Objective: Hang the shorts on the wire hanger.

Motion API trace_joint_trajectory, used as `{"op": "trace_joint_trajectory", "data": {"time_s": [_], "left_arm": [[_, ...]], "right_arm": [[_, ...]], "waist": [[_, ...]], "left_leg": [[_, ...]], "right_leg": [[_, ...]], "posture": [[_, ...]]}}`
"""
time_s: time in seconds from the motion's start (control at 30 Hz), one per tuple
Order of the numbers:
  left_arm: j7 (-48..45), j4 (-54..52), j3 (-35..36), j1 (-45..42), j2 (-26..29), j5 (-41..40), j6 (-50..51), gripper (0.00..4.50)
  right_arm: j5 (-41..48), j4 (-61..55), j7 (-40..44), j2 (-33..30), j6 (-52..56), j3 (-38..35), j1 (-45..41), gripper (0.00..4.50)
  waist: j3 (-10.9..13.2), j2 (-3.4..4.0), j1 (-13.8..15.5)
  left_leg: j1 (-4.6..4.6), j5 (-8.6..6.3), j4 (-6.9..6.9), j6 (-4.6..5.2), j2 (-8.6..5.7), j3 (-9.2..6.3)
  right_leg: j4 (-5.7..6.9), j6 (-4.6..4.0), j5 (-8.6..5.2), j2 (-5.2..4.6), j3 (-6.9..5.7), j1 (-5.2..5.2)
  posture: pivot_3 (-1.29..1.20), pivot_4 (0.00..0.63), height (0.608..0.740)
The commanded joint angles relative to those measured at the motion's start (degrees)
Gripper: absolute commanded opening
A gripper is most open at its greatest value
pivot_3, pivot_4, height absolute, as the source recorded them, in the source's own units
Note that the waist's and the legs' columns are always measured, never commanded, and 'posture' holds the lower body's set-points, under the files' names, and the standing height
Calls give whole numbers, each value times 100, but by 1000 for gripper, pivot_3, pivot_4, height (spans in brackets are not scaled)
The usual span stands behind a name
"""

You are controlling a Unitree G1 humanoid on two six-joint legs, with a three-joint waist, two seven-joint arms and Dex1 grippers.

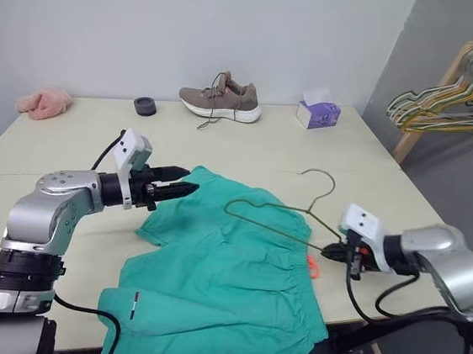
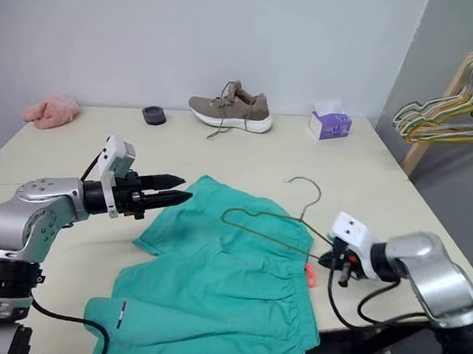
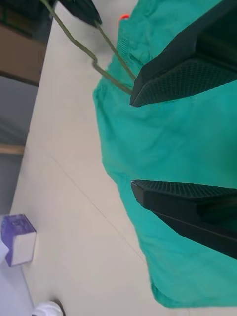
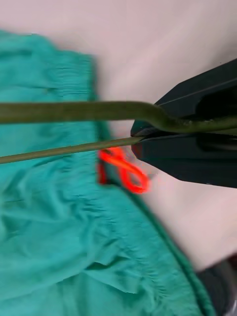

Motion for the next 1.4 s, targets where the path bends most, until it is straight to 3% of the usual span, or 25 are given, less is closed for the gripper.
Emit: {"op": "trace_joint_trajectory", "data": {"time_s": [0.03, 0.27, 0.5, 0.8, 1.17, 1.4], "left_arm": [[-385, -382, -193, 329, 195, 196, -539, 2475], [-623, -670, -659, 715, 202, 544, -1117, 2475], [-744, -372, -861, 487, 118, 656, -1304, 2475], [-820, -128, -875, 521, 103, 773, -1590, 2475], [-624, 103, -770, 674, 58, 918, -1972, 2475], [-413, -55, -682, 842, 38, 919, -2051, 2475]], "right_arm": [[288, -134, -222, -225, 290, -970, 691, 0], [763, -467, -149, -367, 652, -2470, 2717, 0], [980, -572, -56, -455, 565, -2735, 3582, 0], [1403, -514, -186, -422, 680, -2066, 2718, 0], [1680, -214, -316, -467, 1230, -1320, 1979, 0], [2033, 168, -278, -472, 1417, -1624, 1842, 0]], "waist": [[-1, -2, -2], [-3, -3, 3], [-12, -19, -213], [-10, -23, -347], [-9, -25, -303], [-9, -25, -256]], "left_leg": [[2, 0, 0, 0, 0, 2], [12, 0, -2, 0, 1, -1], [33, 3, 2, 6, 1, -5], [48, 2, -1, 5, 2, -10], [35, 2, -3, 6, 3, -17], [35, 2, -2, 6, 2, -14]], "right_leg": [[0, 1, -1, 0, 0, 2], [2, 25, -15, 0, -5, 11], [2, 25, -8, 8, 2, 44], [-2, 24, -8, 13, 5, 50], [-9, 23, -9, 12, -1, 40], [-8, 23, -9, 9, -1, 39]], "posture": [[-195, 0, 740], [-237, 0, 740], [-265, 0, 740], [-246, 0, 740], [-226, 0, 740], [-201, 0, 740]]}}
